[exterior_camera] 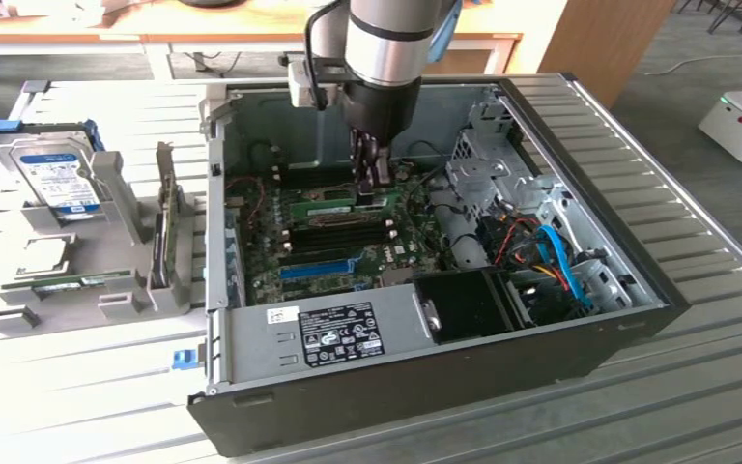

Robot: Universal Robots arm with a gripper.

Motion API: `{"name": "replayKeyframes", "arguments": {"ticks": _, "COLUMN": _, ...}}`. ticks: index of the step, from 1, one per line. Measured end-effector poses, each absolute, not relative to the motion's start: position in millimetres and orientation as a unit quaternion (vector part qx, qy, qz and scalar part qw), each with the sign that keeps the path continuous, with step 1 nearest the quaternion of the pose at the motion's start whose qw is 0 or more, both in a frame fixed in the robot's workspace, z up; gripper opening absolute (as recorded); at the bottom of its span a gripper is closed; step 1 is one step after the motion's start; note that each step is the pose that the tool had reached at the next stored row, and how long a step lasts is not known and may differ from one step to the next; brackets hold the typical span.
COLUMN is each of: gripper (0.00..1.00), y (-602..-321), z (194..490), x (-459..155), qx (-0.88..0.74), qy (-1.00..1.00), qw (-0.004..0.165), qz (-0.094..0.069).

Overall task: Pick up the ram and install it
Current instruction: 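Insert the ram into the slot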

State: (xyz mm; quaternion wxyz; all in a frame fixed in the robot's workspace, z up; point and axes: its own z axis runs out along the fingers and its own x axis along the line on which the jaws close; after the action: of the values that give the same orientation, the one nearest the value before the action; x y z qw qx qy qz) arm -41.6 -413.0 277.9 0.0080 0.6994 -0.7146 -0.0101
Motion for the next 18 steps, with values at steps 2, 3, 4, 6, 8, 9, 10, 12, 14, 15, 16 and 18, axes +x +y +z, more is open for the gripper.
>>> {"name": "replayKeyframes", "arguments": {"ticks": 2, "gripper": 0.12, "y": -413.0, "z": 275.2, "x": -41.6, "qx": 0.699, "qy": -0.715, "qw": 0.008, "qz": -0.01}}
{"name": "replayKeyframes", "arguments": {"ticks": 3, "gripper": 0.12, "y": -413.0, "z": 274.0, "x": -41.6, "qx": 0.699, "qy": -0.715, "qw": 0.008, "qz": -0.01}}
{"name": "replayKeyframes", "arguments": {"ticks": 4, "gripper": 0.12, "y": -413.0, "z": 272.8, "x": -41.6, "qx": 0.699, "qy": -0.715, "qw": 0.008, "qz": -0.01}}
{"name": "replayKeyframes", "arguments": {"ticks": 6, "gripper": 0.12, "y": -413.0, "z": 270.6, "x": -41.6, "qx": 0.699, "qy": -0.715, "qw": 0.008, "qz": -0.01}}
{"name": "replayKeyframes", "arguments": {"ticks": 8, "gripper": 0.12, "y": -413.0, "z": 268.6, "x": -41.6, "qx": 0.699, "qy": -0.715, "qw": 0.008, "qz": -0.01}}
{"name": "replayKeyframes", "arguments": {"ticks": 9, "gripper": 0.12, "y": -413.0, "z": 268.3, "x": -41.6, "qx": 0.699, "qy": -0.715, "qw": 0.008, "qz": -0.01}}
{"name": "replayKeyframes", "arguments": {"ticks": 10, "gripper": 0.12, "y": -413.0, "z": 268.3, "x": -41.6, "qx": 0.699, "qy": -0.715, "qw": 0.008, "qz": -0.01}}
{"name": "replayKeyframes", "arguments": {"ticks": 12, "gripper": 0.12, "y": -413.0, "z": 268.3, "x": -41.6, "qx": 0.699, "qy": -0.715, "qw": 0.008, "qz": -0.01}}
{"name": "replayKeyframes", "arguments": {"ticks": 14, "gripper": 0.12, "y": -413.0, "z": 268.2, "x": -41.6, "qx": 0.699, "qy": -0.715, "qw": 0.008, "qz": -0.01}}
{"name": "replayKeyframes", "arguments": {"ticks": 15, "gripper": 0.12, "y": -413.0, "z": 268.2, "x": -41.4, "qx": 0.699, "qy": -0.715, "qw": 0.008, "qz": -0.01}}
{"name": "replayKeyframes", "arguments": {"ticks": 16, "gripper": 0.12, "y": -413.0, "z": 268.2, "x": -40.8, "qx": 0.699, "qy": -0.715, "qw": 0.008, "qz": -0.01}}
{"name": "replayKeyframes", "arguments": {"ticks": 18, "gripper": 0.12, "y": -413.0, "z": 268.2, "x": -39.2, "qx": 0.699, "qy": -0.715, "qw": 0.008, "qz": -0.01}}
